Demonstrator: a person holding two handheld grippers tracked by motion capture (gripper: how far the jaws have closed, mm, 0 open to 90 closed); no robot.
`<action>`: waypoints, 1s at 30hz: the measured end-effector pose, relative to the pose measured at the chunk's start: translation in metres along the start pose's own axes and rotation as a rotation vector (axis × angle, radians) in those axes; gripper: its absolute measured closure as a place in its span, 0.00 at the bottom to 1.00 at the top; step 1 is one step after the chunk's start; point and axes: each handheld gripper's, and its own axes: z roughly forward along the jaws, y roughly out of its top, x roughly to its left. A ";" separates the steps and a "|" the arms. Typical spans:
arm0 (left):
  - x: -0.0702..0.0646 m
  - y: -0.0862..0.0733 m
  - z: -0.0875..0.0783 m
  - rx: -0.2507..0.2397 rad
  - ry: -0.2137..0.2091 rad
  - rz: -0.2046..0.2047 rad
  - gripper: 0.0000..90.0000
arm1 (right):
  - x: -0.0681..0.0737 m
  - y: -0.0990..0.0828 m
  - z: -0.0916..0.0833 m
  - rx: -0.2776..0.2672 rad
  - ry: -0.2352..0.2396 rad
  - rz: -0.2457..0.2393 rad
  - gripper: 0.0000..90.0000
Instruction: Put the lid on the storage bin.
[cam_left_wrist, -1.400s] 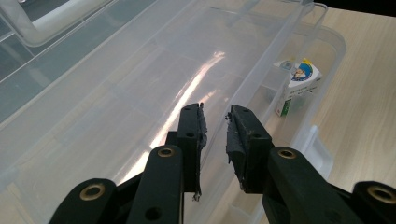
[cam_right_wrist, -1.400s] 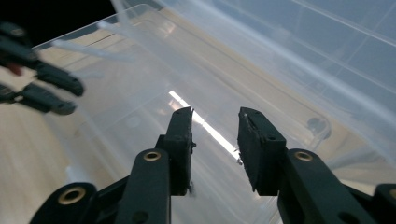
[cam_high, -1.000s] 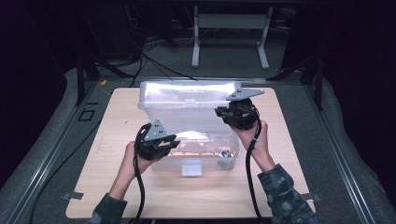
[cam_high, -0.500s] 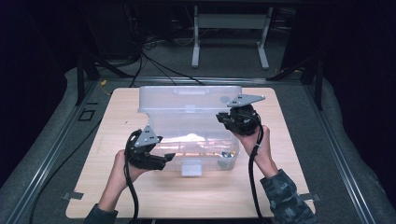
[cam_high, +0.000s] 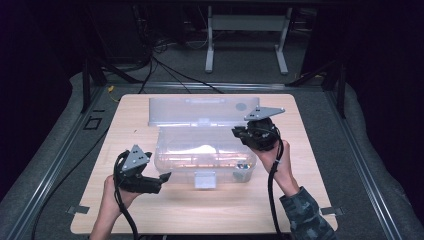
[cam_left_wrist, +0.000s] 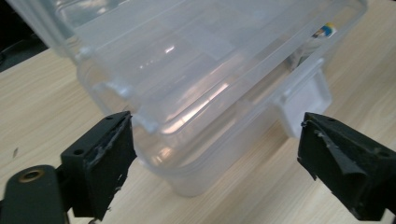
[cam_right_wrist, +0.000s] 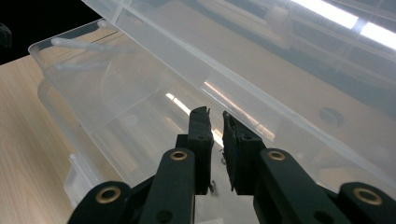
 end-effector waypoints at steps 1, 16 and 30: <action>0.002 -0.003 0.000 -0.001 0.007 -0.011 0.10 | 0.000 -0.001 0.000 -0.001 -0.004 0.000 0.90; -0.002 -0.019 0.017 0.064 0.034 -0.018 0.08 | 0.006 -0.019 -0.004 0.043 0.040 0.024 0.88; 0.003 -0.032 0.022 0.092 0.031 -0.043 0.05 | -0.005 -0.045 -0.018 0.074 0.041 0.078 0.84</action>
